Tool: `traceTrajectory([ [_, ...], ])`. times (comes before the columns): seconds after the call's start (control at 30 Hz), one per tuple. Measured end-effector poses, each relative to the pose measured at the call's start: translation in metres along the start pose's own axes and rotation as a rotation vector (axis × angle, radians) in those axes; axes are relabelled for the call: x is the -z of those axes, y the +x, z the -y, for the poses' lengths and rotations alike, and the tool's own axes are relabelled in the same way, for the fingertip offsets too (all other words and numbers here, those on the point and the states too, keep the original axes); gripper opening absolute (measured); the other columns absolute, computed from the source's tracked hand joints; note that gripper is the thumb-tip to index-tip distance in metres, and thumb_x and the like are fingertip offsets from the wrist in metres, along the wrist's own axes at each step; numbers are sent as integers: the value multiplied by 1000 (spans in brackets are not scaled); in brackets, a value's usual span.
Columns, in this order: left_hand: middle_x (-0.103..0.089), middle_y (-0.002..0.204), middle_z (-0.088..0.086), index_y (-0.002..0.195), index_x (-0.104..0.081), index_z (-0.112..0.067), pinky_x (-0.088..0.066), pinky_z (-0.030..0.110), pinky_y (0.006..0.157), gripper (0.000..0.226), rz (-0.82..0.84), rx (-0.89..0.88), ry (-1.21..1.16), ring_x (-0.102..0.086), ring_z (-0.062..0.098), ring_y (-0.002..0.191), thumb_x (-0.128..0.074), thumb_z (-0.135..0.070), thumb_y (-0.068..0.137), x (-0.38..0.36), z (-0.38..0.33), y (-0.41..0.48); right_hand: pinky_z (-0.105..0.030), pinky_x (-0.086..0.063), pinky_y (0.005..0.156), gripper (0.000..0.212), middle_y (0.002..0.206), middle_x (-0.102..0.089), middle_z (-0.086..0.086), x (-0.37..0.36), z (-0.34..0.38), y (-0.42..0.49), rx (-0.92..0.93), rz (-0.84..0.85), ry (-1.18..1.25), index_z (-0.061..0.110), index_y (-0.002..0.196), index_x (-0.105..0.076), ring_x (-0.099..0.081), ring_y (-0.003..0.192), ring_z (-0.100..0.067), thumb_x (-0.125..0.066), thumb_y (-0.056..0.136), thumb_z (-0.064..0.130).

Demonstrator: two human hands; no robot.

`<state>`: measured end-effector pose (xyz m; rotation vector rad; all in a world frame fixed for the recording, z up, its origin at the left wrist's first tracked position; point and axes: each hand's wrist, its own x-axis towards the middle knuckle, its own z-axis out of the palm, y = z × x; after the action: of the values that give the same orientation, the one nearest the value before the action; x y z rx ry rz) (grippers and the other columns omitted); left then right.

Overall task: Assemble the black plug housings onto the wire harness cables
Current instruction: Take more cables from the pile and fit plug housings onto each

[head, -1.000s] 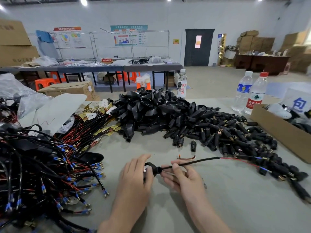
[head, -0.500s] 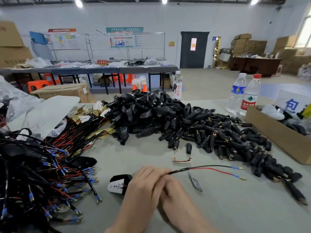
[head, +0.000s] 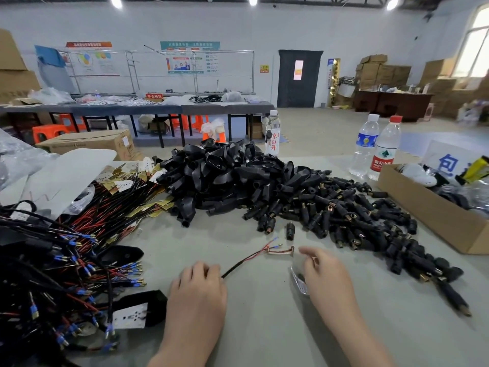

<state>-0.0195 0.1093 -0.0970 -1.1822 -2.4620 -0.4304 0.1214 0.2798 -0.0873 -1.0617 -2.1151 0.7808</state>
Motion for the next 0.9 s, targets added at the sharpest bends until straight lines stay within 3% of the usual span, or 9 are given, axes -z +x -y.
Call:
traceTrajectory([
  [0.1,-65,98,2,115,-67,-16,-48,38,70,34,44,36,0,-61,24,86,-67,-33,86,-3,-6,7,-25,-41,82,33,119,-69,2,2,-2,25,-126,24,37,20,123,-66,-59,101,-13,-44,98,15],
  [0.17,-58,116,-3,133,-51,-24,-45,36,84,40,83,38,16,-56,22,105,-46,-44,98,-7,-17,20,-28,-44,80,34,118,-70,-4,-1,-1,45,-169,33,-21,16,124,-66,-61,98,-21,-44,98,18],
  [0.27,-48,125,-4,134,-42,-29,-38,32,92,35,165,30,42,-45,20,118,-30,-42,104,-19,-34,47,-33,-46,81,32,116,-68,-7,-7,6,70,-183,75,-227,14,114,-68,-61,99,-29,-46,97,30],
  [0.37,-48,120,-2,124,-49,-26,-38,30,89,25,200,44,62,-46,20,113,-34,-28,105,-27,-41,60,-34,-45,82,34,118,-61,-6,-15,11,80,-192,169,-382,18,112,-65,-61,106,-32,-51,94,44],
  [0.5,-50,119,-1,121,-47,-23,-38,30,89,24,209,43,52,-47,20,112,-30,-25,106,-30,-41,59,-34,-51,81,26,117,-60,-5,-18,11,85,-108,266,-394,25,111,-68,-63,103,-31,-53,91,31],
  [0.57,-55,112,-4,116,-47,-24,-40,30,89,23,183,103,-61,-51,18,109,-27,-30,107,-24,-40,55,-34,-52,84,26,118,-62,-4,-16,10,86,-109,292,-342,27,111,-68,-63,101,-29,-52,91,28],
  [0.73,-63,81,-7,98,-37,-31,-49,41,72,13,70,289,-484,-62,24,78,-28,-38,103,-9,-37,28,-37,-49,88,47,132,-53,-6,-13,17,89,-160,309,-269,21,134,-50,-58,110,-30,-47,93,44],
  [0.9,-64,79,-2,95,-43,-31,-51,49,76,15,78,330,-730,-62,29,77,-33,-41,101,-6,-32,17,-38,-45,88,44,128,-48,-8,-23,29,88,-104,300,-422,14,120,-59,-58,111,-35,-49,95,50],
])
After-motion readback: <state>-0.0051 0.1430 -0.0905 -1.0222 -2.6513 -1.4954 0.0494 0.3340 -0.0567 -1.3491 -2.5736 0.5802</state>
